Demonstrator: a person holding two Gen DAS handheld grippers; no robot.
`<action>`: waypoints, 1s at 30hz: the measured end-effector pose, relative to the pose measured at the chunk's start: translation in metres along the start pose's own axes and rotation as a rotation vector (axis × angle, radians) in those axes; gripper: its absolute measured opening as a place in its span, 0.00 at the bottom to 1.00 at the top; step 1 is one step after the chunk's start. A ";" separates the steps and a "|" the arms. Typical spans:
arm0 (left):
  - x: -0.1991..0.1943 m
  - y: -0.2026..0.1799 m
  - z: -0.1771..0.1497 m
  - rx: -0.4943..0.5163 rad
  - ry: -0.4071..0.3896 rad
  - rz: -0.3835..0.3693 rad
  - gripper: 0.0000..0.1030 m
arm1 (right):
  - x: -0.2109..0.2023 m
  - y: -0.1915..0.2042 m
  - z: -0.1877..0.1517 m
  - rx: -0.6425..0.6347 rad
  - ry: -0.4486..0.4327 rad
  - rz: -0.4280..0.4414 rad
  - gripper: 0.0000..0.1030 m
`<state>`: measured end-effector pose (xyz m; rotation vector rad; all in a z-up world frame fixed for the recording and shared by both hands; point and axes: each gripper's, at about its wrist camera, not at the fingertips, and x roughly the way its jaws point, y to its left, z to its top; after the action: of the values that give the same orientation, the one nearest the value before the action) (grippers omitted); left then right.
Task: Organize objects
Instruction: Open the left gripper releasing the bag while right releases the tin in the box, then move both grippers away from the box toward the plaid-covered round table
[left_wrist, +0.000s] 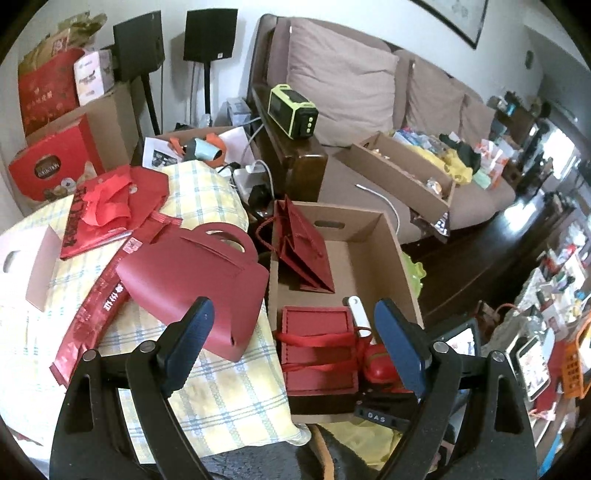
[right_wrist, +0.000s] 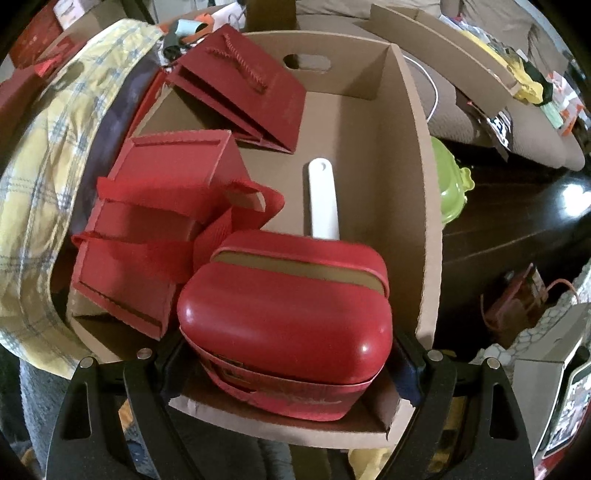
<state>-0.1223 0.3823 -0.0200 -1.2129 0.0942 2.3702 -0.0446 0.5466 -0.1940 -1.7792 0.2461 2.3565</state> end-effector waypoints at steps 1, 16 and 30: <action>-0.002 -0.002 0.000 0.007 -0.001 0.000 0.85 | -0.002 -0.001 0.001 0.008 -0.010 0.005 0.87; -0.058 0.050 0.023 -0.061 -0.115 0.064 0.85 | -0.079 -0.036 0.012 0.213 -0.411 0.054 0.94; -0.123 0.182 0.022 -0.347 -0.291 0.219 0.85 | -0.083 -0.033 0.009 0.194 -0.425 0.036 0.94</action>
<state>-0.1571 0.1804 0.0623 -1.0295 -0.3059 2.8145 -0.0224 0.5769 -0.1128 -1.1654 0.4276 2.5603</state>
